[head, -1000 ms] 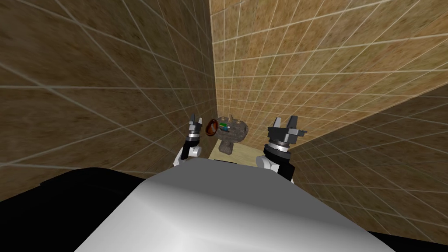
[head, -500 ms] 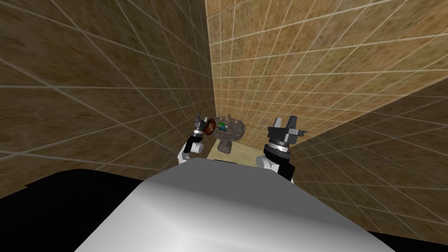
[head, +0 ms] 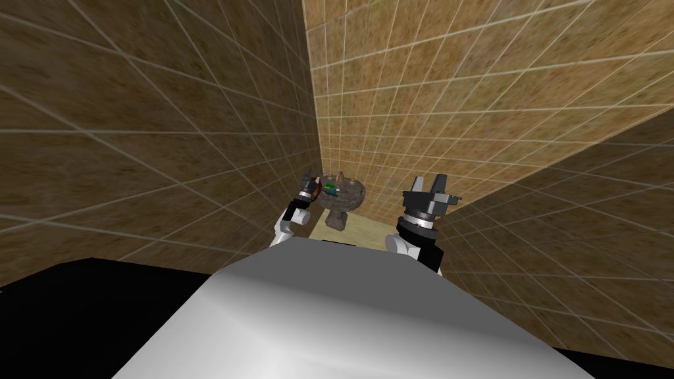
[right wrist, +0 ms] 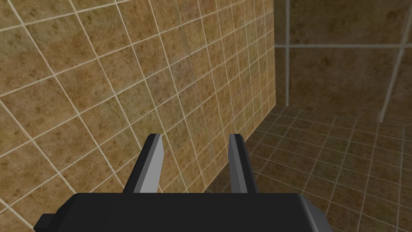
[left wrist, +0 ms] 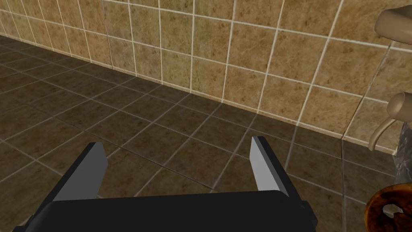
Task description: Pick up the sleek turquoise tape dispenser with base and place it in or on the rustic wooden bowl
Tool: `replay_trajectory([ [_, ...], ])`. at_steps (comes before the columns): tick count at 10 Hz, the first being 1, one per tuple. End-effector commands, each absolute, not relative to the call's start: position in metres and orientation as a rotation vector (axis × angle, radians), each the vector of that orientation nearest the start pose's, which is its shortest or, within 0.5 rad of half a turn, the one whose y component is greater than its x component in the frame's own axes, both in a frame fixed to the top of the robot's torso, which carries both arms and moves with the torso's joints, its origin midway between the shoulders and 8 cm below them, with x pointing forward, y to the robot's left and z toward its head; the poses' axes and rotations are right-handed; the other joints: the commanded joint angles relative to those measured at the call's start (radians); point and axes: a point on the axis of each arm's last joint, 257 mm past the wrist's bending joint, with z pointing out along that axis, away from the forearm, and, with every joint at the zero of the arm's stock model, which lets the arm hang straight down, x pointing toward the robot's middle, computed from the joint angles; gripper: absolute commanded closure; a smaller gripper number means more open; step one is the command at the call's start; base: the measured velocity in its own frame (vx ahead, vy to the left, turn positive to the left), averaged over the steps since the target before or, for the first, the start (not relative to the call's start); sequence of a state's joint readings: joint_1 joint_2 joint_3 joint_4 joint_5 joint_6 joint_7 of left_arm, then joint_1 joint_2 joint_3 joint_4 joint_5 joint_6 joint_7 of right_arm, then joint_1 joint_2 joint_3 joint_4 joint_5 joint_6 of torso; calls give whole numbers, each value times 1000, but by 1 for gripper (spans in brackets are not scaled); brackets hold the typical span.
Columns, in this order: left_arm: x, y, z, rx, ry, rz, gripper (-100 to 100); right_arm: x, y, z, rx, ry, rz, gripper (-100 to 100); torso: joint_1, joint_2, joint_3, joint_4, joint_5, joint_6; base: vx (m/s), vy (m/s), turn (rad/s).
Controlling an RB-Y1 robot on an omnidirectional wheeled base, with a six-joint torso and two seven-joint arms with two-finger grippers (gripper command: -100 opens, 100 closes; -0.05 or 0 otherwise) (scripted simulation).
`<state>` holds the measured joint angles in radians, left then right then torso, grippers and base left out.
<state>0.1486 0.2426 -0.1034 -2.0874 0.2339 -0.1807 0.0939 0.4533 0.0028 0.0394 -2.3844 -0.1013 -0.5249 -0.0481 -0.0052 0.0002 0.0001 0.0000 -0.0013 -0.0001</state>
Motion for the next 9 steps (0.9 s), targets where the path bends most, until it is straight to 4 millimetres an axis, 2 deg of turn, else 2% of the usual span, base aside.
replay_trajectory([
  [1, 475, 197, -14, -855, 930, -1680, -100, 317, -270, 87, 601, 416, 1506, 0, 0, 0, 0, 0, 0, 0, -13, -80, 3],
  [4, 491, 185, -26, -908, 992, -1705, -100, 317, -270, 87, 601, 416, 1506, 0, 0, 0, 0, 0, 0, 0, -11, -74, 1],
  [5, 501, 173, -29, -934, 1023, -1741, -100, 317, -270, 87, 601, 416, 1506, 0, 1, 0, 0, 0, 0, 0, -7, -78, 0],
  [6, 504, 172, -36, -956, 1048, -1728, -100, 317, -270, 87, 601, 416, 1506, 0, 0, 0, 0, 0, 0, 0, -11, -61, 2],
  [9, 527, 150, -55, -1041, 1154, -1763, -100, 317, -270, 87, 601, 416, 1506, 0, 1, 0, 0, 0, 0, 0, -2, -72, -1],
])
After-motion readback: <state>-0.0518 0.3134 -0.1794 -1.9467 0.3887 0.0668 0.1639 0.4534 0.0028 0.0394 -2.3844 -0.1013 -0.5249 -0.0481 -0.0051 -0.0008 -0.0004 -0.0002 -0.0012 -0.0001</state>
